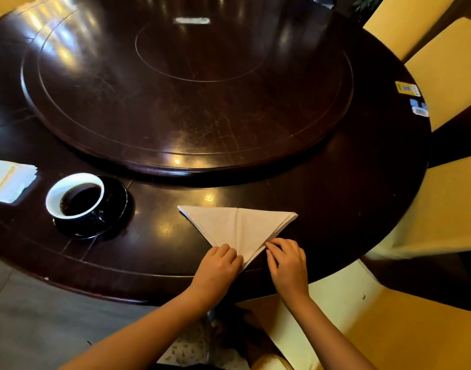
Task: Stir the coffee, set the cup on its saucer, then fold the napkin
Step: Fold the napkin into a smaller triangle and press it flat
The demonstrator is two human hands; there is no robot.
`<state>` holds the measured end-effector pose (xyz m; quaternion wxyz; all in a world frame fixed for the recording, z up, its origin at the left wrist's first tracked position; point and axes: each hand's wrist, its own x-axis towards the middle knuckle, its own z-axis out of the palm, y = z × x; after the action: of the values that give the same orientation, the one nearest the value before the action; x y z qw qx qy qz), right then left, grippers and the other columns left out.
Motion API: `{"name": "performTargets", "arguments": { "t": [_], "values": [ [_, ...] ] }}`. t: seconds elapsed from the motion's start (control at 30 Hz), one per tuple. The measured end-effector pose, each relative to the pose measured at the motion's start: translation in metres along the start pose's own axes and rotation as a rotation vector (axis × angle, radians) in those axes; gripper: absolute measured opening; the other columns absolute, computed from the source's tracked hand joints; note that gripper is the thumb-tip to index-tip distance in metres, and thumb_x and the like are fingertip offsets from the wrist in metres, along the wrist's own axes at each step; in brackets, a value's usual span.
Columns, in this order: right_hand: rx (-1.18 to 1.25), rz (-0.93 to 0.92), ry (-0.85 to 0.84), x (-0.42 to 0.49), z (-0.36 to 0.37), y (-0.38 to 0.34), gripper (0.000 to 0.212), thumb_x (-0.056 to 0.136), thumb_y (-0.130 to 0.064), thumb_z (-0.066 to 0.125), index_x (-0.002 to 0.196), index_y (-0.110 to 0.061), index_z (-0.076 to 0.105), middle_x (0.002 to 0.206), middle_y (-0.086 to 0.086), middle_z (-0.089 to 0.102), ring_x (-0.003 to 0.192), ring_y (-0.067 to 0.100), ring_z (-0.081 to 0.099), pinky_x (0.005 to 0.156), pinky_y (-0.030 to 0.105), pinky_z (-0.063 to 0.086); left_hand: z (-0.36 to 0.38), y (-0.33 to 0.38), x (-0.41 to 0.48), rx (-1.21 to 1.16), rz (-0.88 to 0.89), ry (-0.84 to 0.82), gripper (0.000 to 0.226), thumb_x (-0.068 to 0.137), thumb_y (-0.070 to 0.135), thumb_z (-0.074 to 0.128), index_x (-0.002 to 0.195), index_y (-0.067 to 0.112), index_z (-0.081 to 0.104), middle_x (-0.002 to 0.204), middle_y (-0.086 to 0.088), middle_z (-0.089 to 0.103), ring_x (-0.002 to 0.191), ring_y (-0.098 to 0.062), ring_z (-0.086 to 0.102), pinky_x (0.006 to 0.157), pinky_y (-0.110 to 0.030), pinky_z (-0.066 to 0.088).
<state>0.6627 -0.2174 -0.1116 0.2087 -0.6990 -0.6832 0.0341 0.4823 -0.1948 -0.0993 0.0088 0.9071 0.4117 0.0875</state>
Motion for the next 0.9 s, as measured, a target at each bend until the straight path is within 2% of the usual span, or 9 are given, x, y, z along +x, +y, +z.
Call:
{"name": "performTargets", "arguments": {
  "t": [0.07, 0.23, 0.5, 0.63, 0.7, 0.77, 0.83, 0.87, 0.9],
  "values": [
    [-0.037, -0.014, -0.002, -0.005, 0.003, 0.003, 0.027, 0.085, -0.023, 0.053, 0.102, -0.013, 0.071, 0.100, 0.003, 0.069, 0.093, 0.016, 0.059, 0.074, 0.031, 0.050, -0.002, -0.001, 0.002, 0.023, 0.025, -0.012, 0.032, 0.056, 0.034, 0.086, 0.079, 0.020, 0.070, 0.071, 0.003, 0.065, 0.064, -0.013, 0.059, 0.055, -0.023, 0.049],
    [-0.064, -0.049, -0.053, -0.010, 0.005, 0.007, 0.036, 0.088, -0.029, 0.042, 0.109, -0.015, 0.068, 0.110, 0.002, 0.067, 0.102, 0.015, 0.051, 0.078, 0.033, 0.049, -0.011, -0.005, 0.005, -0.012, 0.054, 0.012, 0.032, 0.051, 0.031, 0.087, 0.076, 0.019, 0.071, 0.067, 0.003, 0.065, 0.059, -0.012, 0.059, 0.052, -0.019, 0.048],
    [0.105, -0.020, 0.005, -0.009, 0.004, 0.010, 0.034, 0.089, -0.026, 0.043, 0.105, -0.012, 0.069, 0.104, 0.003, 0.070, 0.101, 0.010, 0.049, 0.082, 0.031, 0.046, -0.003, 0.008, -0.009, -0.008, 0.009, 0.027, 0.021, 0.061, 0.032, 0.081, 0.070, 0.018, 0.068, 0.066, 0.002, 0.064, 0.059, -0.014, 0.057, 0.050, -0.022, 0.048],
    [0.226, 0.051, 0.124, -0.001, -0.009, 0.005, 0.033, 0.091, -0.023, 0.041, 0.102, -0.010, 0.069, 0.096, 0.004, 0.071, 0.092, 0.013, 0.058, 0.074, 0.038, 0.054, -0.002, 0.014, -0.008, -0.006, -0.033, -0.003, 0.030, 0.059, 0.040, 0.080, 0.072, 0.017, 0.067, 0.070, 0.001, 0.065, 0.062, -0.015, 0.060, 0.054, -0.023, 0.049],
    [0.241, 0.076, 0.194, 0.012, -0.014, -0.004, 0.037, 0.093, -0.024, 0.038, 0.109, -0.006, 0.066, 0.101, 0.007, 0.070, 0.097, 0.017, 0.059, 0.079, 0.038, 0.054, -0.002, 0.017, -0.008, 0.006, -0.049, 0.002, 0.029, 0.059, 0.038, 0.081, 0.072, 0.016, 0.066, 0.070, 0.000, 0.065, 0.062, -0.016, 0.059, 0.054, -0.023, 0.049],
    [0.207, -0.027, 0.045, 0.030, -0.015, -0.022, 0.049, 0.097, -0.035, 0.028, 0.130, -0.006, 0.051, 0.129, 0.010, 0.058, 0.122, 0.020, 0.049, 0.100, 0.040, 0.042, 0.001, 0.018, -0.008, 0.029, -0.060, 0.016, 0.026, 0.061, 0.032, 0.081, 0.072, 0.016, 0.064, 0.069, 0.000, 0.063, 0.061, -0.017, 0.057, 0.054, -0.025, 0.047],
    [0.099, -0.183, -0.341, 0.045, -0.007, -0.039, 0.066, 0.093, -0.050, 0.007, 0.146, -0.013, 0.019, 0.154, 0.003, 0.020, 0.142, 0.015, 0.013, 0.117, 0.039, 0.013, 0.003, 0.018, -0.010, 0.024, -0.061, 0.056, 0.022, 0.063, 0.024, 0.079, 0.074, 0.015, 0.062, 0.068, -0.001, 0.061, 0.063, -0.018, 0.052, 0.054, -0.027, 0.044],
    [0.007, -0.259, -0.491, 0.047, 0.000, -0.041, 0.070, 0.089, -0.055, 0.002, 0.147, -0.017, 0.005, 0.156, -0.002, 0.001, 0.142, 0.011, -0.004, 0.119, 0.039, 0.002, 0.004, 0.018, -0.010, 0.015, -0.053, 0.072, 0.022, 0.063, 0.022, 0.077, 0.076, 0.015, 0.061, 0.069, -0.001, 0.061, 0.064, -0.018, 0.052, 0.055, -0.028, 0.044],
    [-0.072, -0.324, -0.559, 0.049, 0.007, -0.037, 0.068, 0.089, -0.055, 0.002, 0.146, -0.019, -0.004, 0.153, -0.006, -0.010, 0.140, 0.009, -0.013, 0.119, 0.039, -0.003, 0.003, 0.017, -0.011, 0.013, -0.040, 0.073, 0.022, 0.062, 0.021, 0.078, 0.075, 0.015, 0.062, 0.069, -0.001, 0.061, 0.063, -0.018, 0.053, 0.055, -0.027, 0.045]
  ]
}}
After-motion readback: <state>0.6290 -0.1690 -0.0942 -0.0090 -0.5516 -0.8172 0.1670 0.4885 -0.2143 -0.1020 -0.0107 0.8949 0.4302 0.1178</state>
